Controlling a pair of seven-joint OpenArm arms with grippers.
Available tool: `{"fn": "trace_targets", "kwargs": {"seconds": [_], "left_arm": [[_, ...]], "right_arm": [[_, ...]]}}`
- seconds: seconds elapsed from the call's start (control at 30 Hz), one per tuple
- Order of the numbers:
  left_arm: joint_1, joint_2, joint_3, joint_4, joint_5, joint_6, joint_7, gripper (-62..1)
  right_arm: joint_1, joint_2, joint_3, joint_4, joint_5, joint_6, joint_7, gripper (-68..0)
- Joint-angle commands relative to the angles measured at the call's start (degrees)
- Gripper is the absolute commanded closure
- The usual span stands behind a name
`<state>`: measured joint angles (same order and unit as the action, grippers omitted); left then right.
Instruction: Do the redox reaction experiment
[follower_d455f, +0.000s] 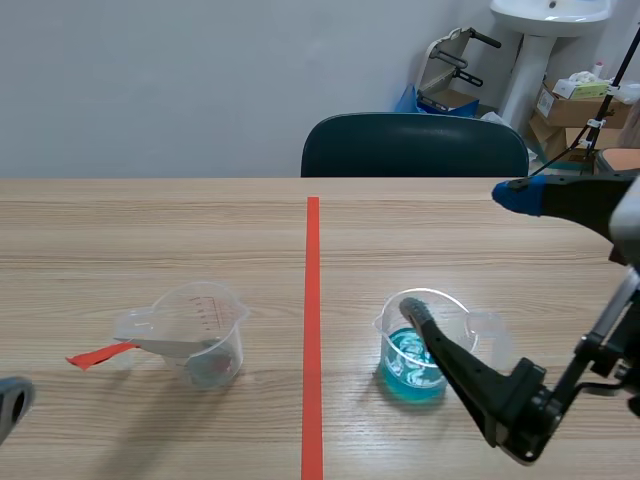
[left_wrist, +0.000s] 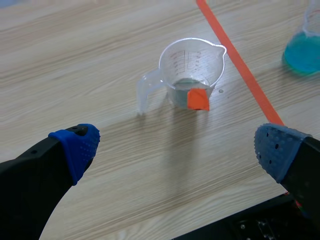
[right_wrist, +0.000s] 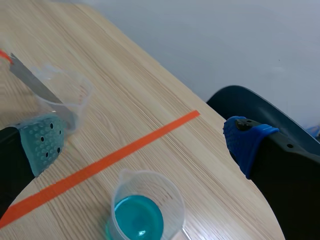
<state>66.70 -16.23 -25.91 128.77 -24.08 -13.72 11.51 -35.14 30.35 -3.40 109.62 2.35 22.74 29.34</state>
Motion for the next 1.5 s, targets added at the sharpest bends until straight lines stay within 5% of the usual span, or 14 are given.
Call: {"fn": "trace_targets", "kwargs": {"seconds": [0.0,0.5,0.8,1.47], "left_arm": [[-0.2,0.2,0.0,0.6,-0.2,-0.1,-2.2,-62.3],[-0.2,0.0,0.0,0.6,-0.2,-0.2,-6.2,-62.3],[-0.2,0.0,0.0,0.6,-0.2,-0.2,-6.1,-62.3],[-0.2,0.0,0.0,0.6,-0.4,-0.1,-5.7,-62.3]], "right_arm": [[1.7,0.9,-1.6,0.9,-0.7,-0.4,0.0,-67.9],[21.4,0.9,-25.2,-0.2,-6.3,-0.4,-11.1,-67.9],[33.5,0.0,-40.3,-6.5,-6.3,-0.9,-11.6,-67.9],[50.7,-13.6,-59.3,-26.6,-8.2,-6.9,-11.5,-67.9]]}}
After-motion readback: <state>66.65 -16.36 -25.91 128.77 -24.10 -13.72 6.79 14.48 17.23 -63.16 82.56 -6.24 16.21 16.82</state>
